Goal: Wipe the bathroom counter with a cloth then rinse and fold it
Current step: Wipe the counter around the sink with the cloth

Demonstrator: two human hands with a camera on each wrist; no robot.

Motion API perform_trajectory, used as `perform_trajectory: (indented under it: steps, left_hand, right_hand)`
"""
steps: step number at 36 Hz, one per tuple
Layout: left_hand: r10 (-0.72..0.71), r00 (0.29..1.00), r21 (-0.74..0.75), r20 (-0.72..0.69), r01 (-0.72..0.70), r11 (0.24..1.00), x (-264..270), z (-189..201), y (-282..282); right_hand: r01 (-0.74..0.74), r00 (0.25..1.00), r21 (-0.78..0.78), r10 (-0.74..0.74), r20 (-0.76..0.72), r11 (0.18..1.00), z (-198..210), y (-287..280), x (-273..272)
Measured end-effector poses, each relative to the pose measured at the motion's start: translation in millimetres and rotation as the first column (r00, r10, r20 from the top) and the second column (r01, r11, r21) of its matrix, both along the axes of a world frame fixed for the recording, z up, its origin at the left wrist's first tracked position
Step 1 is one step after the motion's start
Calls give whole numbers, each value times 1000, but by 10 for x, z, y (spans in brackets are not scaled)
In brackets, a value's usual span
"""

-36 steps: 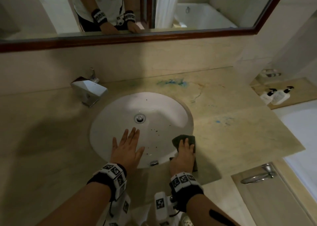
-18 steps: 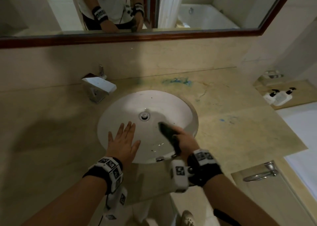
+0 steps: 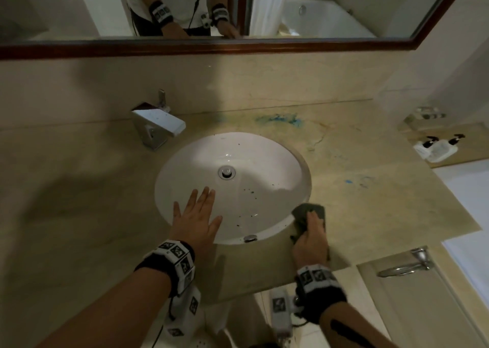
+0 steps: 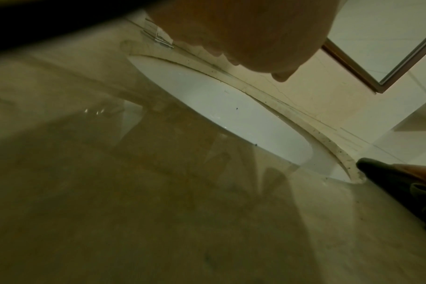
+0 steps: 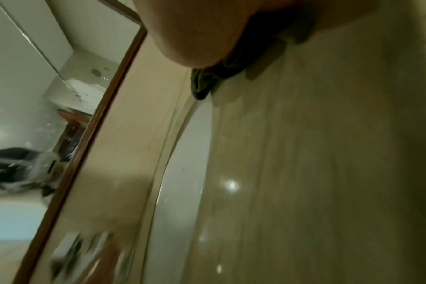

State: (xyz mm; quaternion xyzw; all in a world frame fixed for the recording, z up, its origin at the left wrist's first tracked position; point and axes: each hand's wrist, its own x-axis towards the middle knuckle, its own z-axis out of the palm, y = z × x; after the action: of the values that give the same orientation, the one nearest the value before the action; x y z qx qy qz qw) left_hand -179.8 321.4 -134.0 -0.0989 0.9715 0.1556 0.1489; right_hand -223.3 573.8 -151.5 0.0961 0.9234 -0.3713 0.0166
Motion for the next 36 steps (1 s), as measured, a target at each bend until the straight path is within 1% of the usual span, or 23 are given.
perform_trajectory:
  steps: [2, 4, 7, 11, 12, 14, 16, 18, 20, 23, 25, 27, 30, 32, 34, 36]
  left_hand:
    - [5, 1000, -8, 0, -5, 1000, -28, 25, -2]
    - [0, 1000, -2, -3, 0, 1000, -40, 44, -1]
    - [2, 1000, 3, -20, -2, 1000, -48, 72, -19]
    - [33, 999, 1, -32, -33, 999, -28, 133, -102]
    - [36, 999, -3, -24, -36, 999, -21, 156, -129]
    - [45, 999, -8, -11, -45, 999, -16, 199, -185]
    - [59, 998, 2, -8, -59, 998, -3, 229, -232]
    - [79, 997, 12, -25, -78, 997, 11, 231, -267]
    - [89, 996, 20, -28, -89, 996, 16, 217, -282]
    - [90, 996, 23, -10, -90, 996, 9, 176, -258]
    - [81, 997, 12, -6, -81, 997, -6, 127, -216]
    - [72, 997, 10, -2, -72, 997, -30, 96, -151]
    - [73, 997, 15, 15, -73, 997, -89, 111, -29]
    - [79, 997, 22, 14, -79, 997, -144, 138, 48]
    - [82, 997, 17, 6, -83, 996, -194, 171, 112]
    - [95, 996, 7, -1, -95, 995, -248, 190, 169]
  right_hand:
    - [-57, 998, -29, 58, 14, 998, -32, -206, 203]
    - [-92, 996, -47, 92, -9, 995, -66, -396, 364]
    - [-149, 989, -94, 151, 12, 984, -2, -687, 503]
    - [-228, 969, -276, 245, 29, 934, 146, -1111, 514]
    - [-202, 971, -360, 236, 51, 911, 165, -1206, 468]
    - [-79, 974, -532, 179, 139, 843, 221, -1346, 311]
    - [50, 971, -602, 103, 217, 797, 295, -1382, 109]
    - [121, 971, -648, 45, 234, 752, 415, -1285, -81]
    - [113, 979, -637, 23, 201, 762, 506, -1090, -243]
    - [-8, 994, -514, 61, 87, 857, 501, -765, -406]
    - [-83, 994, -428, 106, 30, 900, 444, -609, -409]
    - [-113, 992, -369, 127, 14, 922, 377, -508, -333]
    - [-114, 990, -321, 135, 44, 940, 232, -488, -204]
    - [-127, 982, -338, 165, 87, 933, 123, -558, -159]
    - [-137, 966, -383, 208, 151, 913, 78, -641, -174]
    - [-95, 935, -501, 250, 251, 860, 126, -708, -251]
